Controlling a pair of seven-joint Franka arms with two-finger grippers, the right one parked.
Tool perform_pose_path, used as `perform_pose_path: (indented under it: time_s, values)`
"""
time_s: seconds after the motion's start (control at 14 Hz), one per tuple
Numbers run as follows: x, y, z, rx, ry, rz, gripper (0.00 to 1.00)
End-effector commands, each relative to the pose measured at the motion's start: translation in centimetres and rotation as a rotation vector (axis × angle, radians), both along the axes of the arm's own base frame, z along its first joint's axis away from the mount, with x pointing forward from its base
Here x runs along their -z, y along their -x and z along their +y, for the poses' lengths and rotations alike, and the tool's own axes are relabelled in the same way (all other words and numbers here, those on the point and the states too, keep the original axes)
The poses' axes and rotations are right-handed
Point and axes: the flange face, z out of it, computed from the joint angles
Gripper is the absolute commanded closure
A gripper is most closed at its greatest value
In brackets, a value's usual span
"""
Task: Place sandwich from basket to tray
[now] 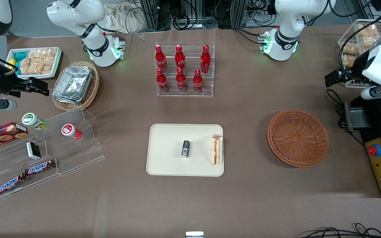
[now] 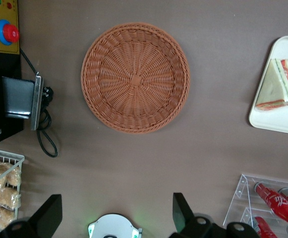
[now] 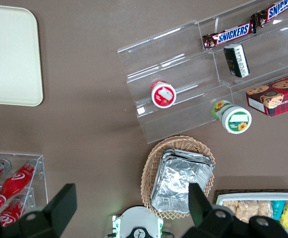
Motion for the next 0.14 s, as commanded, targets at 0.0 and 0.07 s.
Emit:
perform_pose_path:
  time_s: [0.0,0.07]
  values:
    - [0.04,-2.15,-0.17,0.063,0.0,-0.014,0.0]
    - [0.33,-2.94,-0.25,0.089,-0.001,-0.006,0.0]
